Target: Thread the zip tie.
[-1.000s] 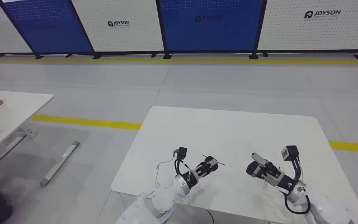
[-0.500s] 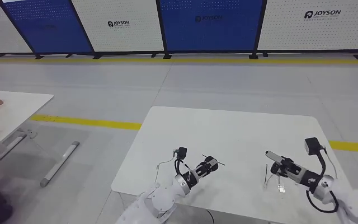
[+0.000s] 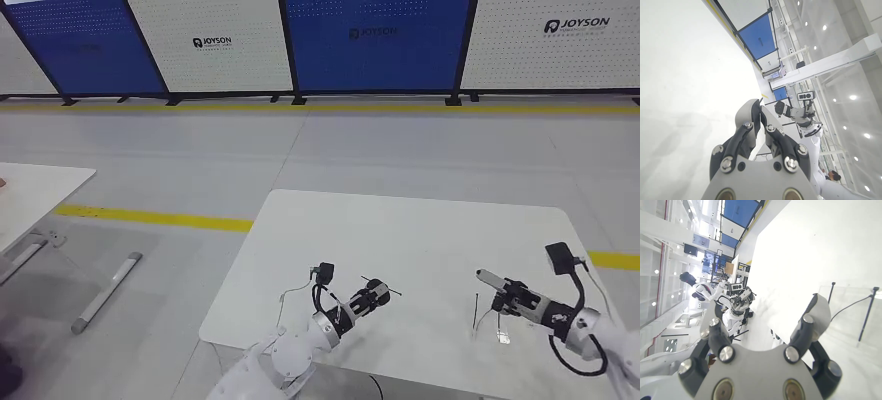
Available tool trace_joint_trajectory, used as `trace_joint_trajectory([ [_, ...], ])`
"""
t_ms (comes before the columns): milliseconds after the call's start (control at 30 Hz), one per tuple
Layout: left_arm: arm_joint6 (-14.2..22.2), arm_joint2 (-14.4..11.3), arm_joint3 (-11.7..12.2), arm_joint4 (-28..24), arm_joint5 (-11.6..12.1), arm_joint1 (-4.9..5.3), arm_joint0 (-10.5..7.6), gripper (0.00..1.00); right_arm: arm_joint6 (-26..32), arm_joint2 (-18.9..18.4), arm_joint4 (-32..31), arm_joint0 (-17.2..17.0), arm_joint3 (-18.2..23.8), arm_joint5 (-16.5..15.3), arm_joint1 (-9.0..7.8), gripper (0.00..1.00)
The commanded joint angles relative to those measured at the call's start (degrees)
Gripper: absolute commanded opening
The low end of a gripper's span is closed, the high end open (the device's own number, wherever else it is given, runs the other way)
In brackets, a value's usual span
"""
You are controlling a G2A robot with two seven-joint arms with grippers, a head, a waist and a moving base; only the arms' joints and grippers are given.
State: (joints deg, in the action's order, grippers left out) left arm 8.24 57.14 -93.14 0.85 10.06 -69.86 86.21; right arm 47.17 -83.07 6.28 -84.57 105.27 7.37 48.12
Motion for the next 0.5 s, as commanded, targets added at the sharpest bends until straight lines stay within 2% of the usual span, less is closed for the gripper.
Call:
trace_joint_trajectory([
  [0, 0.0, 0.0, 0.0, 0.0, 0.0, 0.00, 0.00, 0.00, 0.9, -0.2, -6.1, 0.0, 1.7, 1.0, -0.27, 1.00],
  [100, 0.0, 0.0, 0.0, 0.0, 0.0, 0.00, 0.00, 0.00, 5.7, -1.1, -9.5, 1.1, 3.7, 2.4, -0.76, 1.00],
  [200, 0.0, 0.0, 0.0, 0.0, 0.0, 0.00, 0.00, 0.00, 11.3, -0.5, -11.2, 4.2, 3.8, 3.8, -1.04, 1.00],
  [300, 0.0, 0.0, 0.0, 0.0, 0.0, 0.00, 0.00, 0.00, 16.9, 3.6, -16.7, 8.6, 2.5, 6.3, -1.12, 1.00],
  [367, 0.0, 0.0, 0.0, 0.0, 0.0, 0.00, 0.00, 0.00, 18.0, 7.0, -20.2, 11.6, 1.0, 8.0, -0.85, 1.00],
  [467, 0.0, 0.0, 0.0, 0.0, 0.0, 0.00, 0.00, 0.00, 18.5, 11.5, -22.3, 16.0, -2.4, 9.1, -0.14, 1.00],
])
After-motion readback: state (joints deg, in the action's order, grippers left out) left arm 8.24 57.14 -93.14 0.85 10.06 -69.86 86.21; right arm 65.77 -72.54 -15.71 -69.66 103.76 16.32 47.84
